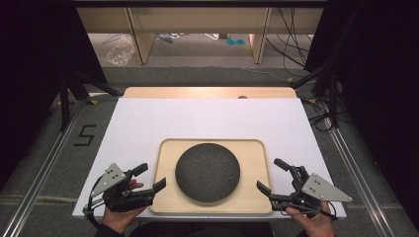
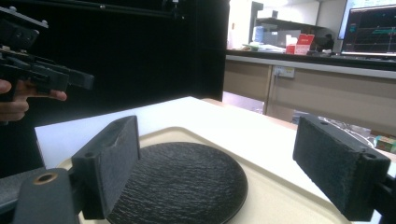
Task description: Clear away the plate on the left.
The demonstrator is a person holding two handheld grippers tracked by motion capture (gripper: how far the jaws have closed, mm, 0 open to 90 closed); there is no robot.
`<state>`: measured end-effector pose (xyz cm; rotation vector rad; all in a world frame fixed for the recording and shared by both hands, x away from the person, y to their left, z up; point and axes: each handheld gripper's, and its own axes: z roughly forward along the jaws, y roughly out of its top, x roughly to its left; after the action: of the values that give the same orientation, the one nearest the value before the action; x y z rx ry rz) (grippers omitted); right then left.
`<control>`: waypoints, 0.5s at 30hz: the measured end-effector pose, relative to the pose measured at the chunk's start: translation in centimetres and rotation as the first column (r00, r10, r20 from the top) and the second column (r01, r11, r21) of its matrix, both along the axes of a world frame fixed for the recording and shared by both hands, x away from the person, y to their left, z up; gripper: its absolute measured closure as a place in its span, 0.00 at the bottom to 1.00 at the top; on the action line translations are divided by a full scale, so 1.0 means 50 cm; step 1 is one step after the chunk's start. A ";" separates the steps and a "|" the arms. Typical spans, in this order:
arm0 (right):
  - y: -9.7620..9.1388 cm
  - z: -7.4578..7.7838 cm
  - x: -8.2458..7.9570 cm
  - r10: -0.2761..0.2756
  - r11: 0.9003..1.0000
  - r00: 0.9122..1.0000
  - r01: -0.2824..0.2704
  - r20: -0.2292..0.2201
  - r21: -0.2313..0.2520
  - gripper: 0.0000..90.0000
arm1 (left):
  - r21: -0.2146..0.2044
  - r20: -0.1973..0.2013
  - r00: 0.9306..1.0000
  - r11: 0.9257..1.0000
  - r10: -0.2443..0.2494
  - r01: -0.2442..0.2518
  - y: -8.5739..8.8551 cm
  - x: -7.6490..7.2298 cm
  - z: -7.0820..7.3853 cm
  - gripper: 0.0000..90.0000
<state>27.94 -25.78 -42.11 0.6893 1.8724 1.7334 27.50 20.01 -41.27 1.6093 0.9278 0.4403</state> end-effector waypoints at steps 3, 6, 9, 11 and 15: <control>0.000 0.000 0.000 0.000 1.000 1.000 0.000 0.000 0.000 0.18 | 0.030 0.032 0.999 1.000 0.008 -0.009 -0.002 -0.009 0.004 0.18; 0.000 0.000 0.000 0.000 1.000 1.000 0.000 0.000 -0.001 0.18 | 0.030 0.049 0.999 1.000 0.004 -0.005 0.000 -0.015 0.005 0.18; 0.000 0.000 0.000 0.000 1.000 1.000 0.000 0.000 0.000 0.18 | 0.021 0.042 0.999 1.000 0.014 -0.015 0.006 -0.019 0.005 0.18; 0.000 0.000 -0.001 0.002 1.000 1.000 -0.002 -0.003 0.000 0.18 | 0.023 0.044 0.999 1.000 0.013 -0.014 0.011 -0.022 0.004 0.18; 0.000 0.000 0.000 -0.001 1.000 1.000 0.001 0.000 0.000 0.18 | 0.042 0.043 0.999 0.999 0.013 -0.014 0.023 -0.032 0.001 0.18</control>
<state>27.92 -25.78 -42.11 0.6900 1.8719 1.7325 25.89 21.15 -41.21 1.6264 0.9031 0.5046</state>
